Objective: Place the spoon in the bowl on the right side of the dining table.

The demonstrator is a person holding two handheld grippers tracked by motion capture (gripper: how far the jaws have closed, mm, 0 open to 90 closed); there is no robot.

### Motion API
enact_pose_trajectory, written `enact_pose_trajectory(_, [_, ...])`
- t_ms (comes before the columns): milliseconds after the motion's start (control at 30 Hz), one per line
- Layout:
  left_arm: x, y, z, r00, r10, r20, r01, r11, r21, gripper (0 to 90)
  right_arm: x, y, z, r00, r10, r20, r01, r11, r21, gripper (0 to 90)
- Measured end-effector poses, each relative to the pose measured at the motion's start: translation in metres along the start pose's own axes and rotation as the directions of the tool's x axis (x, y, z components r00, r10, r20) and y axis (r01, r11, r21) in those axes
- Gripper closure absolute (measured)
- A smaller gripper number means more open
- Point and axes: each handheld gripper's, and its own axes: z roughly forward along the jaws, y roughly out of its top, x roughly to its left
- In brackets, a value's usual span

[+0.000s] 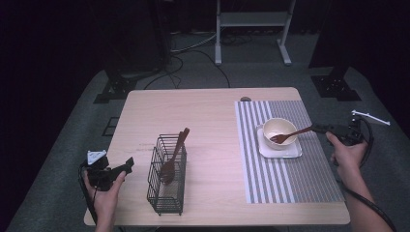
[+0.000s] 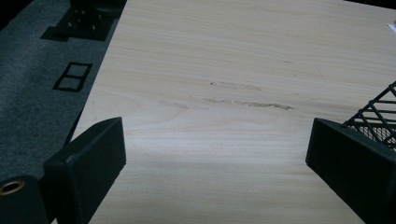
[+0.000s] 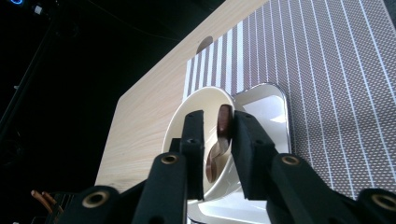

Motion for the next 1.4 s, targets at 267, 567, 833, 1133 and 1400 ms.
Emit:
enact_pose_trajectory(267, [0.0, 0.0, -0.001, 1.0, -0.001, -0.002, 0.001, 1.0, -0.002, 3.9, -0.006, -0.005, 0.006, 0.9997, 0.016, -0.017, -0.015, 1.0, 0.012, 70.3])
enact_pose_trajectory(567, [0.0, 0.0, -0.001, 1.0, -0.001, -0.004, 0.001, 1.0, -0.004, 3.8, -0.013, -0.01, 0.008, 0.999, 0.031, -0.033, -0.031, 0.999, 0.02, 65.0])
enact_pose_trajectory(833, [-0.002, 0.0, 0.0, 1.0, 0.006, 0.002, -0.006, 1.0, -0.002, 3.9, -0.016, -0.016, 0.007, 0.9987, 0.03, -0.041, -0.03, 0.999, 0.013, 61.2])
enact_pose_trajectory(1133, [-0.001, 0.001, 0.0, 1.0, 0.004, 0.007, -0.004, 1.0, -0.003, 3.9, -0.017, -0.024, 0.007, 0.9978, 0.035, -0.056, -0.034, 0.999, 0.021, 59.0])
enact_pose_trajectory(1400, [-0.003, 0.0, 0.0, 0.9999, 0.01, 0.008, -0.01, 1.0, -0.003, 3.9, -0.02, -0.031, 0.007, 0.9965, 0.043, -0.071, -0.041, 0.999, 0.032, 57.3])
